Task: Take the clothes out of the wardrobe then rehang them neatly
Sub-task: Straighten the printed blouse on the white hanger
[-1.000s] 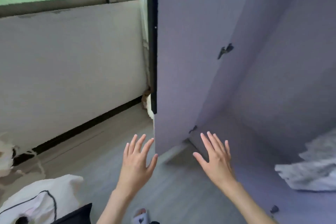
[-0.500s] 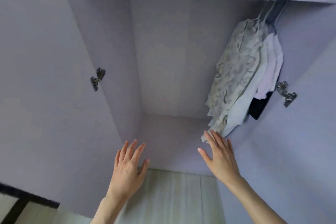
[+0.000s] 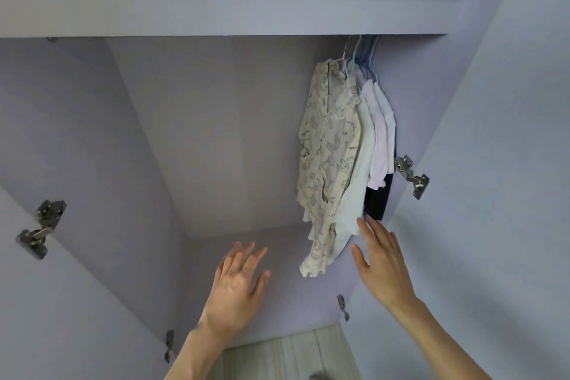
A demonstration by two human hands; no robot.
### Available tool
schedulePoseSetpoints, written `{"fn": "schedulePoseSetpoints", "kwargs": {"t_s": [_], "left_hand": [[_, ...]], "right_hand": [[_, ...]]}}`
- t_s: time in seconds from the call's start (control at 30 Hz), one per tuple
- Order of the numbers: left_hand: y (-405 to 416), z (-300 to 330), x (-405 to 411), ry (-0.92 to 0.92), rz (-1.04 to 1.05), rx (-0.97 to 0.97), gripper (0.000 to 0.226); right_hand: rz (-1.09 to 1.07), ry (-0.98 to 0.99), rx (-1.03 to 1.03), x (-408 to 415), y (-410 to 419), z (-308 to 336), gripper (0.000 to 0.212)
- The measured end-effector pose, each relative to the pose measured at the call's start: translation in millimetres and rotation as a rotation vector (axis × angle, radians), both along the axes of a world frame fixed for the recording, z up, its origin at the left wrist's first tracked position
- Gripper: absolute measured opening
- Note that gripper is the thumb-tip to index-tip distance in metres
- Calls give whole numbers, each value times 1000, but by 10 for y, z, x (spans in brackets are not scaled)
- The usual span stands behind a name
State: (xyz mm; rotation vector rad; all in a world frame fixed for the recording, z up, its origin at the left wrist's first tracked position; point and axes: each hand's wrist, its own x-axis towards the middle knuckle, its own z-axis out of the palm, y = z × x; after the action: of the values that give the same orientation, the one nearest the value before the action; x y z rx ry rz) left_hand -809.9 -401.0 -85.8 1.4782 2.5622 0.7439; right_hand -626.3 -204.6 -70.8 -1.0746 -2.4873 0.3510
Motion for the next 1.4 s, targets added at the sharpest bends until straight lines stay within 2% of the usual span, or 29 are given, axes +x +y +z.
{"fn": "schedulePoseSetpoints", "kwargs": {"t_s": [0.07,0.1,0.2,0.37,0.47,0.57,0.67,0.73,0.87,0.97,1.07,1.13,1.23,1.4], "left_hand": [[322,61,-79,-37,-20,11,90],[510,99,-124,-31,-26,25,91],[1149,232,-261,-9,-28,67,74],[2129,512,-322,-21,-84,193,61],[2523,638,-291,72,-125,180,66],[2852,690,-291,71,-148,120,73],[3140,726,-323,6,-140,172,49],[3305,793,-323,-54,-122,227,44],[3583,932,-286,-101,-89,312,49],[3718,974,-329,-92,-54,329,53],[3736,1005,-397,-119,45,324,48],[3718,1053,-449,-98,143,277,44],[3712,1107,-564,-46,264,232,26],[3687,1147,-689,2,298,324,31]], "right_hand": [[-15,52,2,-148,304,83,55],[-15,85,19,-237,480,141,53],[-4,191,90,-521,1006,378,43],[26,361,229,-926,1680,757,41],[44,292,293,-1052,2064,766,46],[16,233,327,-1086,2353,651,48],[28,238,363,-1071,2461,552,48],[44,250,356,-1086,2514,509,47],[69,273,322,-1123,2574,427,45],[68,281,307,-1134,2574,407,45],[61,291,319,-1133,2557,409,44],[55,295,326,-1133,2542,412,43],[54,306,316,-1137,2542,397,42],[66,354,296,-1125,2544,399,45]]}}
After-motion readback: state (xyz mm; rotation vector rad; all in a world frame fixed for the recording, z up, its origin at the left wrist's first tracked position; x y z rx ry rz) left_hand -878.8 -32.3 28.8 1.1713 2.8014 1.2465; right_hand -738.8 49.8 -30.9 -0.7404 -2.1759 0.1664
